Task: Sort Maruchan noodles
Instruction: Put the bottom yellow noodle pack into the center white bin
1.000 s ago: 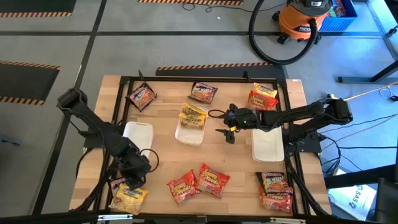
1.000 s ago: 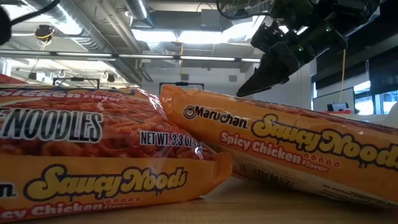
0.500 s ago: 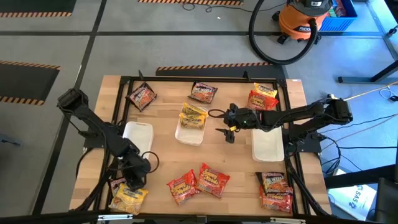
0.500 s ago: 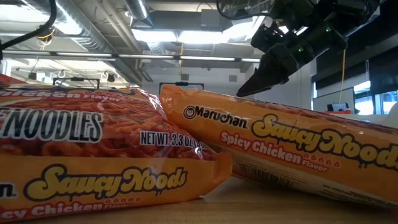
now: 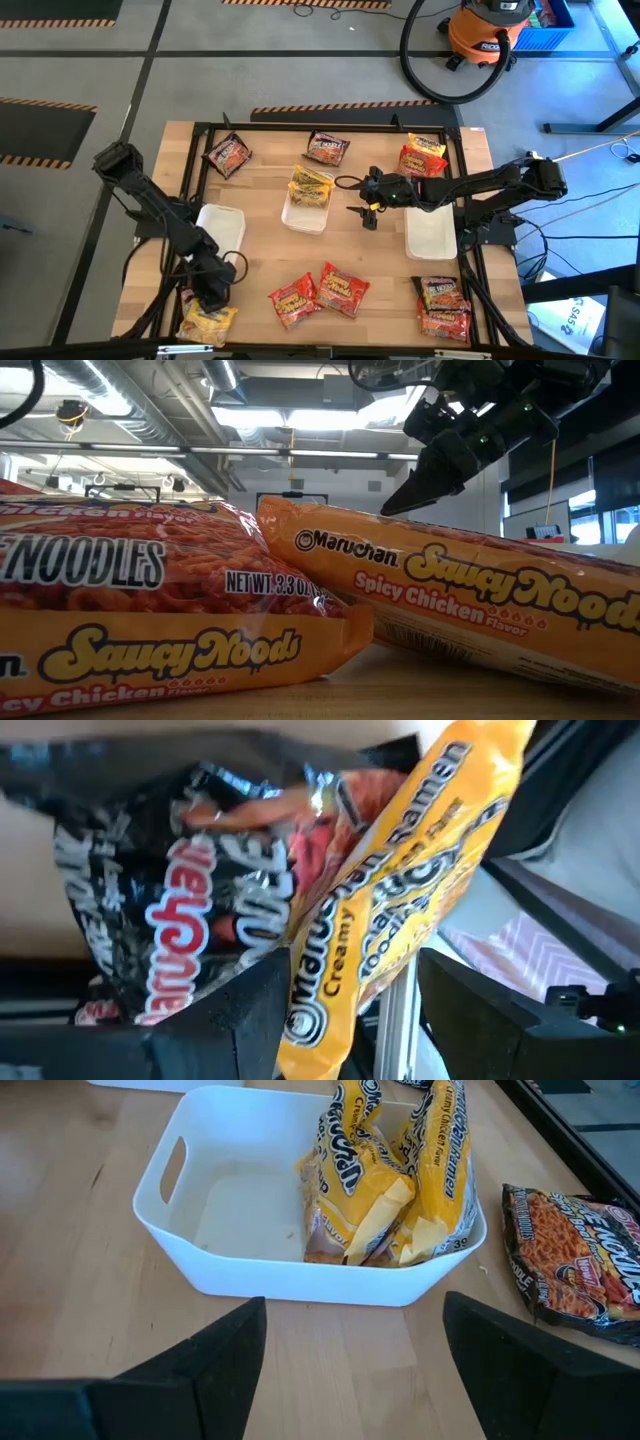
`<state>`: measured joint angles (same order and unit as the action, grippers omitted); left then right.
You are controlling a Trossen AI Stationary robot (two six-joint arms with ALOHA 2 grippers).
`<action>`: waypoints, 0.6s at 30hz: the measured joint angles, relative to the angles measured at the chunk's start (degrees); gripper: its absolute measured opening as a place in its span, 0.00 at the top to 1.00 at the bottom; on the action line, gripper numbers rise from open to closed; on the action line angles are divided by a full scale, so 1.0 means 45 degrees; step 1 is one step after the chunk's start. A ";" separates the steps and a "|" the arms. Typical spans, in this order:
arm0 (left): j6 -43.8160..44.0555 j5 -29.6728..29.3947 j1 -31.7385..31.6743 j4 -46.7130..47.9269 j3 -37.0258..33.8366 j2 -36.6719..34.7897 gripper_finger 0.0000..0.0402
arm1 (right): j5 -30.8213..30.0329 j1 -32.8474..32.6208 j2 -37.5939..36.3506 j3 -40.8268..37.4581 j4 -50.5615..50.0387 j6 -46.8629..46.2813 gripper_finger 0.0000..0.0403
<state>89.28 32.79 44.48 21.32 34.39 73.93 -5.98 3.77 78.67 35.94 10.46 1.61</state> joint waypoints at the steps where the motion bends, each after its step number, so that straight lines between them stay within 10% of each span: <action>1: 0.0044 0.0037 0.0051 -0.0010 0.0000 0.0000 0.47 | 0.0000 0.0000 0.0000 0.0000 0.0000 0.0000 0.30; 18: 0.0051 -0.0628 0.0554 -0.0746 0.0066 0.0000 0.47 | 0.0000 -0.0002 0.0000 0.0000 0.0000 0.0024 0.30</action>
<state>89.51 29.97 46.97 17.96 34.69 73.93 -5.98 3.76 78.67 35.94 10.46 1.72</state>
